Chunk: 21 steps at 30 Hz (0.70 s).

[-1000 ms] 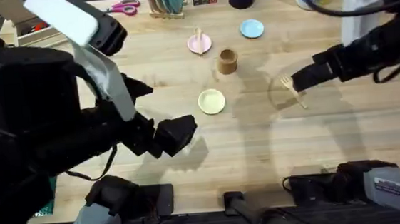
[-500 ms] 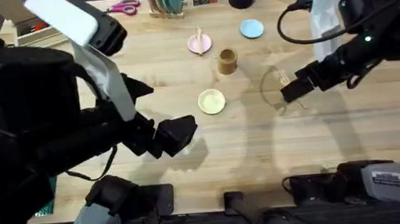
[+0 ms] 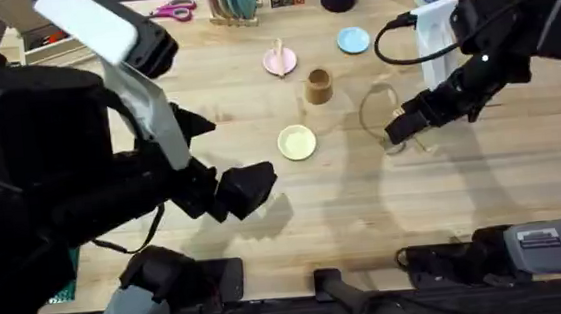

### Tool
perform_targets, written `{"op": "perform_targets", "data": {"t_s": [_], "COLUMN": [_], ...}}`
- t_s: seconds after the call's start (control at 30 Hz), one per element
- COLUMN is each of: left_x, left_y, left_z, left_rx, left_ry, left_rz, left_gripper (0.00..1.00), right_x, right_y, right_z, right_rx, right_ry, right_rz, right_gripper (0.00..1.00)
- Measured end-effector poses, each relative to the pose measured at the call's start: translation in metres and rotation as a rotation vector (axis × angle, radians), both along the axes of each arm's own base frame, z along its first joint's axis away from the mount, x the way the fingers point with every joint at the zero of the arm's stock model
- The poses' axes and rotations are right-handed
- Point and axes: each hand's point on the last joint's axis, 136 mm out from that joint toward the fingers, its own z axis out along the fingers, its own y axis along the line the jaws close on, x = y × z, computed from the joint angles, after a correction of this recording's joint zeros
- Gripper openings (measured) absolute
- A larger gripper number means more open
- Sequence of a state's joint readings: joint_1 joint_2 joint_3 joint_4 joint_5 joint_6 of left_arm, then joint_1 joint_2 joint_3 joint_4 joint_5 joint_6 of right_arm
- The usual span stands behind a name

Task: Pick up a utensil and set it on the pink plate, then put the other utensil in the container.

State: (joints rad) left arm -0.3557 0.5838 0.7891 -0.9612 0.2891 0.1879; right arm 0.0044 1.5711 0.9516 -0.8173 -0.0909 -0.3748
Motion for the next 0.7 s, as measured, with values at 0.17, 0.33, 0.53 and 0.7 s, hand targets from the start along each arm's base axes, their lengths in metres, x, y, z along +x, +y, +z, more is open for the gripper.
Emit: {"op": "perform_targets", "data": {"t_s": [0.17, 0.33, 0.53, 0.7], "left_x": [0.0, 0.0, 0.0, 0.0], "left_y": [0.0, 0.0, 0.0, 0.0], "left_z": [0.0001, 0.0001, 0.0001, 0.0], "left_rx": [0.0, 0.0, 0.0, 0.0], "left_ry": [0.0, 0.0, 0.0, 0.0], "left_rz": [0.0, 0.0, 0.0, 0.0], "left_gripper": [0.995, 0.995, 0.995, 0.995], "right_x": [0.0004, 0.0016, 0.0021, 0.0046], "right_y": [-0.0007, -0.0056, -0.0077, -0.0079], "right_z": [-0.0001, -0.0015, -0.0022, -0.0022], "right_rx": [-0.004, -0.031, -0.042, -0.042], "right_ry": [-0.002, -0.003, -0.004, -0.014], "right_rz": [0.0, -0.002, 0.0, -0.007], "right_gripper": [0.933, 0.745, 0.563, 0.467]}}
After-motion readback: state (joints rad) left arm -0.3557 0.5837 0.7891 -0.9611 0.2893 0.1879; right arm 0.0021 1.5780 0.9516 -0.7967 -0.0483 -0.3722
